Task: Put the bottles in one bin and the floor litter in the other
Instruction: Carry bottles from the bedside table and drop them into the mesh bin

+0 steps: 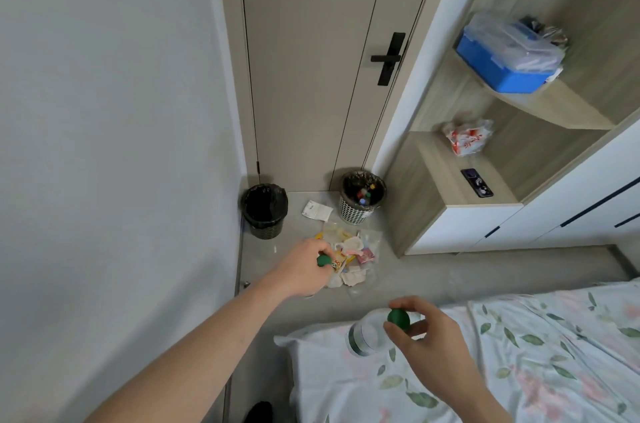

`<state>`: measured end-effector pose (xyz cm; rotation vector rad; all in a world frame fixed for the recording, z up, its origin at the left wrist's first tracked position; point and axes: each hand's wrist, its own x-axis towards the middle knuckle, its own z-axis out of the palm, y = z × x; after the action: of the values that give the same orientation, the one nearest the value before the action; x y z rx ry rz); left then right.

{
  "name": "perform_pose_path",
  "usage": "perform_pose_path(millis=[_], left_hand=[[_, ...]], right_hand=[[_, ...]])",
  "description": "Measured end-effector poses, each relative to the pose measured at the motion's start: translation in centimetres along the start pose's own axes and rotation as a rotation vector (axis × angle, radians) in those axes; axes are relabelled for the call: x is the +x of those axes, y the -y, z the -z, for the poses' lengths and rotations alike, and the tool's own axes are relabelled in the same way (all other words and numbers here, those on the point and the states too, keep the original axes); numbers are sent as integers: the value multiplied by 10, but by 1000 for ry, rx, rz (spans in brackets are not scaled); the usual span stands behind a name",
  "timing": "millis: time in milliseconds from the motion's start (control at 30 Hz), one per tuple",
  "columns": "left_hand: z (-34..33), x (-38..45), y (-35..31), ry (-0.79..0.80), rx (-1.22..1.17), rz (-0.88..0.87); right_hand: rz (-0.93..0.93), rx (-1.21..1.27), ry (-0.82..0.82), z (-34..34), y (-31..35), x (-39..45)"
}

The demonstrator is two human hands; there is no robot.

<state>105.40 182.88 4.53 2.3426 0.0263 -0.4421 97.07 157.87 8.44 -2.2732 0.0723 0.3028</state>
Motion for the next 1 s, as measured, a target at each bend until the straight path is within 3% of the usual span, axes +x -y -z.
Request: perform_pose_path(millis=[500, 1000], left_hand=[[52, 87, -2, -46, 46, -39], [168, 377, 20, 84, 135, -99]], right_hand=[[57, 28, 68, 13, 23, 152], [-81, 74, 43, -27, 91, 446]])
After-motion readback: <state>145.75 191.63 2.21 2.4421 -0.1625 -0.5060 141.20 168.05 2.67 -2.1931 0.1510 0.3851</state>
